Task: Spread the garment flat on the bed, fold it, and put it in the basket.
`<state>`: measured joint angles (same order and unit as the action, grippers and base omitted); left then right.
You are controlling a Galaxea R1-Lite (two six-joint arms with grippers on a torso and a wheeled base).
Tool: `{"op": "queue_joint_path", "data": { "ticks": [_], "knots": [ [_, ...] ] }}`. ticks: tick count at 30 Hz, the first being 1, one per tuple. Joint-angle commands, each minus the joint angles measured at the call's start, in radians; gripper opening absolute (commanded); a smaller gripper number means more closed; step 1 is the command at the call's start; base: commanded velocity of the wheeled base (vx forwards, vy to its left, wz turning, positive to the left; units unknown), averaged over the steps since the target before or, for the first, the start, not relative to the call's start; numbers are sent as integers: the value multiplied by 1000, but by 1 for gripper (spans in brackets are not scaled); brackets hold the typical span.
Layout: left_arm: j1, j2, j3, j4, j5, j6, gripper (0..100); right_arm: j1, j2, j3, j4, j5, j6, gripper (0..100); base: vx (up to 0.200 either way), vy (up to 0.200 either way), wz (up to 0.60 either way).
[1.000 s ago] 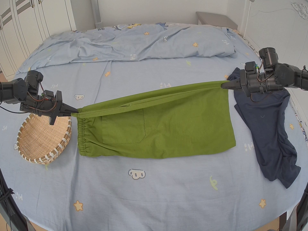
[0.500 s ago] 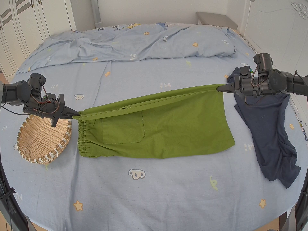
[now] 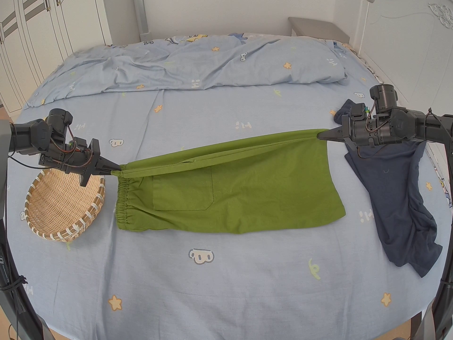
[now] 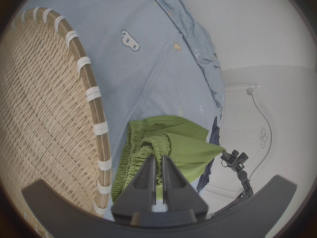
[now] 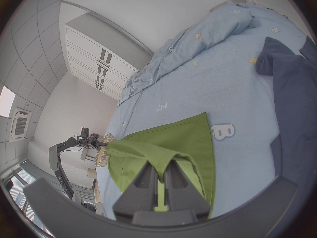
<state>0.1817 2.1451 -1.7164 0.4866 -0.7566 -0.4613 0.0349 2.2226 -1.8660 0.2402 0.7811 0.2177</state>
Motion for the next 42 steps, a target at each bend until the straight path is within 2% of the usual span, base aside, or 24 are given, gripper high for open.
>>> {"op": "queue_joint_path", "data": {
  "ticks": [1,4,5,7,8,11,17,22,27,32,38,42],
  "knots": [
    [-1,16,-17,1,-1,0,0,0,22,-7,1,1,0,0,0,0,0],
    [-1,27,-26,3,-1,-2,0,2,25,-15,1,1,0,0,0,0,0],
    [-1,29,-29,3,-1,-2,0,3,28,-19,2,0,2,100,0,0,0],
    [-2,30,-31,4,2,0,0,7,40,-24,2,1,8,100,0,0,0],
    [-5,33,-34,3,11,0,100,8,45,-25,2,1,12,100,0,0,0],
    [-30,45,-55,4,37,-4,100,11,52,-25,2,1,14,100,0,0,0],
    [-36,33,-75,1,40,-19,100,10,43,5,5,1,14,100,0,0,0],
    [-53,7,-88,-10,39,-65,100,-1,-18,120,-9,3,11,100,0,0,0],
    [-84,-19,-85,1,39,-85,100,-4,-93,287,-105,3,14,100,0,0,0],
    [-105,-76,-35,1,39,-79,100,-12,-205,539,-291,10,25,100,0,0,0],
    [-113,-67,-40,-11,42,-91,100,-13,-290,697,-403,17,48,100,0,0,0],
    [-116,-47,-35,-79,54,-131,100,-12,-307,761,-484,41,58,100,0,0,0]
  ]
}}
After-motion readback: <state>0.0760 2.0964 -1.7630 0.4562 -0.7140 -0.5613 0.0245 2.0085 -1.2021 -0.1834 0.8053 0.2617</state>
